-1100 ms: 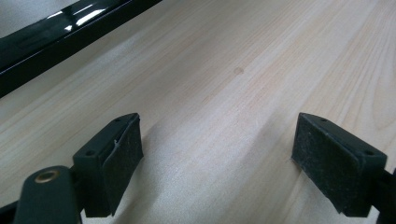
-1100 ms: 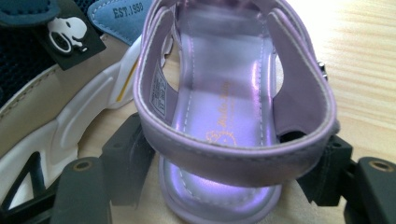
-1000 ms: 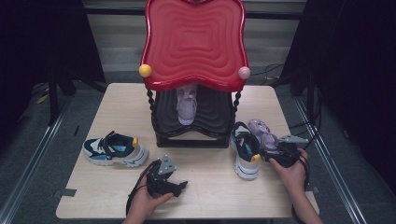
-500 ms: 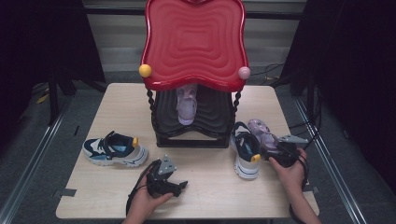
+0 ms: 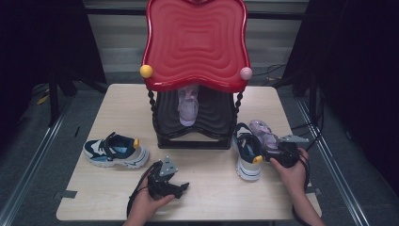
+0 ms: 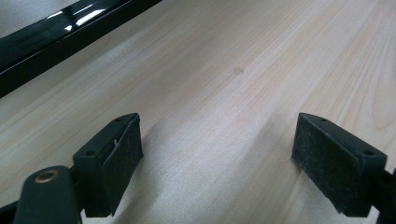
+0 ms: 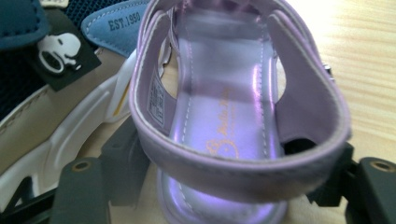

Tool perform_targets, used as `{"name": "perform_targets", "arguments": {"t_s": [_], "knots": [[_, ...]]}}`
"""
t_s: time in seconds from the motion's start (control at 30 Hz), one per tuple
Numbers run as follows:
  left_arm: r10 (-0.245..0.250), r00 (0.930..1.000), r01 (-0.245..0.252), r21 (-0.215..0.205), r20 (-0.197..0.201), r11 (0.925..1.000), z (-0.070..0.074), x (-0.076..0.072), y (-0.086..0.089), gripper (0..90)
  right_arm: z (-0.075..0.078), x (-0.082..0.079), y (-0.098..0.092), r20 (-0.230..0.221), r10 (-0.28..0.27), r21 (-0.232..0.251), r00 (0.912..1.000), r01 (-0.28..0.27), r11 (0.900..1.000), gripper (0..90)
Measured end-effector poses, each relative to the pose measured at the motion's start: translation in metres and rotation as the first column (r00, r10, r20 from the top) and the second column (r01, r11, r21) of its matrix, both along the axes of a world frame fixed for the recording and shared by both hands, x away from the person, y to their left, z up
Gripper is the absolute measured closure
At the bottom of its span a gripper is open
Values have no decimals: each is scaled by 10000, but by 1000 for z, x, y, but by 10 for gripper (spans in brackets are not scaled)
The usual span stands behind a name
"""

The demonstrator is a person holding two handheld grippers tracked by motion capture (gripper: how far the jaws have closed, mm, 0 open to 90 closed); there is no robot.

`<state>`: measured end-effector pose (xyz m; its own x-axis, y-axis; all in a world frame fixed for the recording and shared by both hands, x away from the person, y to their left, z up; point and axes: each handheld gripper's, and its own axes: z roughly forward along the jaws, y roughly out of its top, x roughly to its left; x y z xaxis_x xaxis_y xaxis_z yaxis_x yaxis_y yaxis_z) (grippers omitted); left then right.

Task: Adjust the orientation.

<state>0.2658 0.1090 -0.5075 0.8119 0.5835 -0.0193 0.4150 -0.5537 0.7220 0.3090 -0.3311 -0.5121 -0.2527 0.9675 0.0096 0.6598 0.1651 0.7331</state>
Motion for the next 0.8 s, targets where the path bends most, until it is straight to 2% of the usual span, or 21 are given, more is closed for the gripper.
{"name": "perform_targets", "arguments": {"t_s": [0.03, 0.13, 0.43, 0.8], "knots": [[-5, 10000, 5, 6, 2, 10000, 0, 0, 0, 156, 0, 0, -1, 61, -80, -25, 9999, 80, 10000, 329], [-4, 10000, 4, 0, -1, 10000, 0, 0, 0, 156, 0, 0, -1, 111, -206, 82, 9997, 205, 9998, 351], [-9, 10000, 9, 3, 0, 10000, 0, 0, 0, 156, 0, -3, 2, 134, -616, 150, 9980, 614, 9980, 367], [-4, 10000, 4, 2, -2, 10000, 0, 0, 0, 156, 2, -15, 2, 701, -801, 195, 9943, 789, 9967, 372]]}}
